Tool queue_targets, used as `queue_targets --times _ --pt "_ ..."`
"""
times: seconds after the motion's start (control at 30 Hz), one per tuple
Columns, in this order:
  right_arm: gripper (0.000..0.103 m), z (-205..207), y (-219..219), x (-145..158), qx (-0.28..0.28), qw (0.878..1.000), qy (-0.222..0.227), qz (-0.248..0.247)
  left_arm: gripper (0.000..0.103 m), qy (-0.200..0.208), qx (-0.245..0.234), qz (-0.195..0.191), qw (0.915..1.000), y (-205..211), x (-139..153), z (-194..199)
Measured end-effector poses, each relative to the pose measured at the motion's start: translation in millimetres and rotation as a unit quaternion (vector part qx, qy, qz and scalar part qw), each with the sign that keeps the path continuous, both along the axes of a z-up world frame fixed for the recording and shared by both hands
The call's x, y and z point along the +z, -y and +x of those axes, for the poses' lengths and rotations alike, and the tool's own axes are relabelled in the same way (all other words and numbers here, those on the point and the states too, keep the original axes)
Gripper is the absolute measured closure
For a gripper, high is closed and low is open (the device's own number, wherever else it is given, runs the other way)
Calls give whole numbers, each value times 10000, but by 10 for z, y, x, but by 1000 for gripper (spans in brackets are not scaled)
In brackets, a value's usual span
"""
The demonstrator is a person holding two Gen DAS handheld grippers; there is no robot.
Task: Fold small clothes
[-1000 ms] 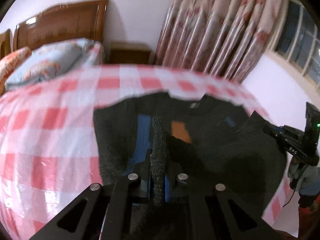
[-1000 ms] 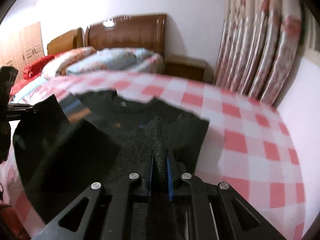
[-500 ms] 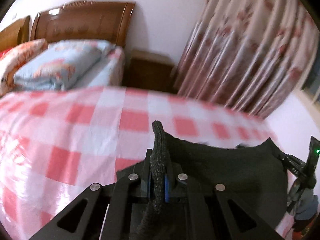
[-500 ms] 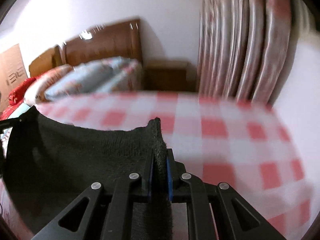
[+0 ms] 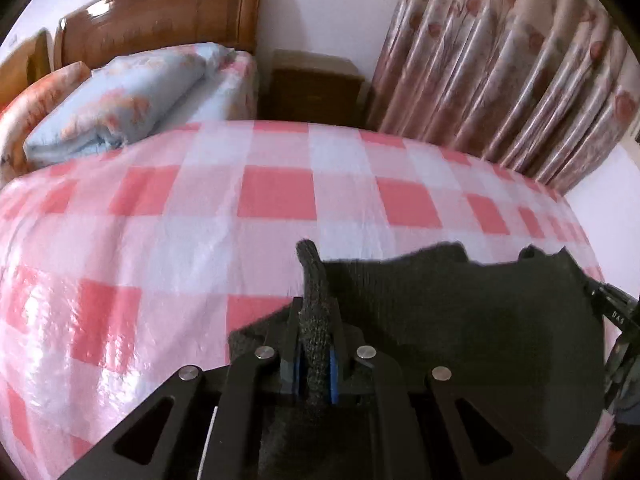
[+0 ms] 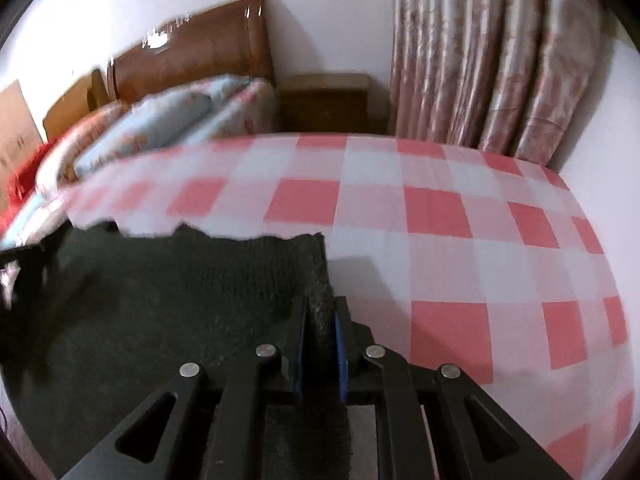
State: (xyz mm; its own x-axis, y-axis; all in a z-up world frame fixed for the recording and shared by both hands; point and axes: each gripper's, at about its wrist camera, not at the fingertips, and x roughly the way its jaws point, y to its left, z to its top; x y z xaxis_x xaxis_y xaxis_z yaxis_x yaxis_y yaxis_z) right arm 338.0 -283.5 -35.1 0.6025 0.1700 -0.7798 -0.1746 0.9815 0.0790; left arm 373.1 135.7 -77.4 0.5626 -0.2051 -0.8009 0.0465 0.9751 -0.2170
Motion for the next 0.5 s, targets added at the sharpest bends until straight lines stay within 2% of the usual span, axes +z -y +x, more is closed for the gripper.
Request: queue_targets --times 0.03,0.07,0.13,0.17,0.23,0.27,0.33,0.37,0.5 --pt "49 -19 21 43 -80 10000 -5 18 90 104 24 -5 9999 -17 68 -19" --pt "0 -47 38 105 -189 9998 20 -3 89 240 58 139 9996 -11 147 -63" --pt "0 -165 -3 328 -269 9991 331 -29 85 576 225 585 9964 70 339 -175" --pt "0 -220 -72 441 -186 9985 521 6 78 855 254 686 9936 152 474 -233" --pt "0 -228 -261 560 20 9978 662 92 68 1211 106 634 9906 355 631 -292" --pt "0 -212 -410 579 164 9977 645 158 61 1242 13 631 9903 438 647 -276" --pt "0 -178 -743 497 595 9972 366 254 60 1070 -369 765 9906 725 583 -217" --pt "0 -156 -968 408 860 9960 188 167 60 854 -580 942 9902 911 478 -143" --pt "0 -159 -1676 8 1691 9844 -207 -444 59 304 -844 1299 9875 1193 90 -53"
